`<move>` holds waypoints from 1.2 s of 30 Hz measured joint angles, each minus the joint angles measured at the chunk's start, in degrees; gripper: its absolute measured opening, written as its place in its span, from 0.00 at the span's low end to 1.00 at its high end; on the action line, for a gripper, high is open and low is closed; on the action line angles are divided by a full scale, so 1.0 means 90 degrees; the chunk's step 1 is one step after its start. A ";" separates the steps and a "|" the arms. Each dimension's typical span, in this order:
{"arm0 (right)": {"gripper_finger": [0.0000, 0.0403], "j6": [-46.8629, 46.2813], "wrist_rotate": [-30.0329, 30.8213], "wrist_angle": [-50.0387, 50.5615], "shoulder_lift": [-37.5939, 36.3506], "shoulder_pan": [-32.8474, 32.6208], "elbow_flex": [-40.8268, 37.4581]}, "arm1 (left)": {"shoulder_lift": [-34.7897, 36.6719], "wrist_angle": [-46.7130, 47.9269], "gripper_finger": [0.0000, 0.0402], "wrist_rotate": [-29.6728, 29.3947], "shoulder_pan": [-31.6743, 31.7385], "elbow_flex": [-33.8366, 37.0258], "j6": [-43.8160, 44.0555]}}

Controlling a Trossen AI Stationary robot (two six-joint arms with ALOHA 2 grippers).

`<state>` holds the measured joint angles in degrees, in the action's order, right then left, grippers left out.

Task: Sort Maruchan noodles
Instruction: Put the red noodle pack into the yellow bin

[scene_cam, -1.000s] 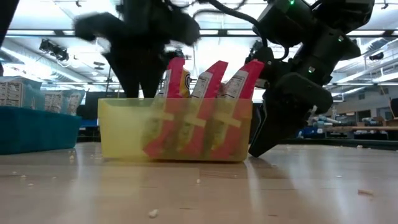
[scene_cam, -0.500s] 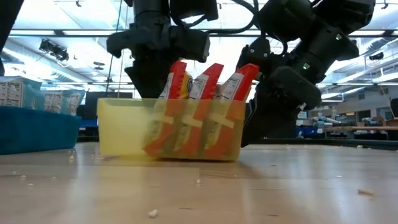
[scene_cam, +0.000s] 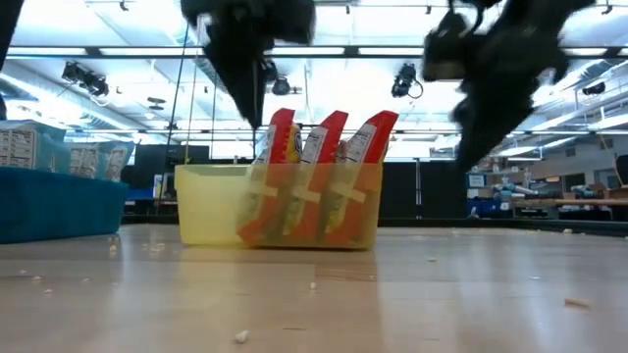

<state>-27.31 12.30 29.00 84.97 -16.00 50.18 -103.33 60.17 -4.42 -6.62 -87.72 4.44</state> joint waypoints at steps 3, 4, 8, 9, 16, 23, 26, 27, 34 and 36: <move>0.40 -0.0740 -0.0190 0.1406 -0.0087 -0.0564 0.0521 | 0.0484 -0.0087 0.39 -0.0208 -0.0199 -0.0002 0.0484; 0.40 -0.0937 -0.0219 0.1750 -0.0031 -0.0816 0.0736 | 0.0627 -0.0139 0.39 -0.0380 -0.0345 -0.0002 0.0651; 0.40 -0.1651 -0.0404 0.2630 0.0489 -0.1811 0.1666 | 0.1077 -0.0727 0.39 -0.1132 -0.1178 -0.0002 0.0986; 0.40 -0.1820 -0.0455 0.2761 0.0680 -0.2046 0.1916 | 0.1153 -0.0911 0.39 -0.1303 -0.1415 -0.0002 0.1021; 0.40 -0.3277 -0.1574 0.4814 0.2136 -0.3278 0.3631 | 0.1223 -0.1858 0.39 -0.2061 -0.3077 -0.0001 0.0744; 0.40 -0.4166 -0.2721 0.5393 0.2899 -0.4230 0.4245 | 0.0635 -0.2947 0.39 -0.3909 -0.4444 0.0000 0.0492; 0.41 -0.4496 -0.2764 0.5409 0.2946 -0.4604 0.4257 | 0.0240 -0.3550 0.39 -0.4496 -0.4730 0.0000 0.0416; 0.42 -0.4605 -0.2768 0.5416 0.2942 -0.4700 0.4252 | 0.0125 -0.3663 0.39 -0.4599 -0.4785 0.0002 0.0437; 0.55 -0.4055 -0.2454 0.5128 0.2940 -0.4971 0.4239 | -0.0749 -0.4198 0.39 -0.4723 -0.4831 0.0002 0.1004; 0.59 -0.3691 -0.2249 0.5029 0.2940 -0.4972 0.4237 | -0.0887 -0.4207 0.39 -0.4775 -0.4829 0.0002 0.1127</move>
<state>-60.53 -7.95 74.26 111.44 -60.75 88.32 -111.31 22.30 -47.39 -50.09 -87.70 14.58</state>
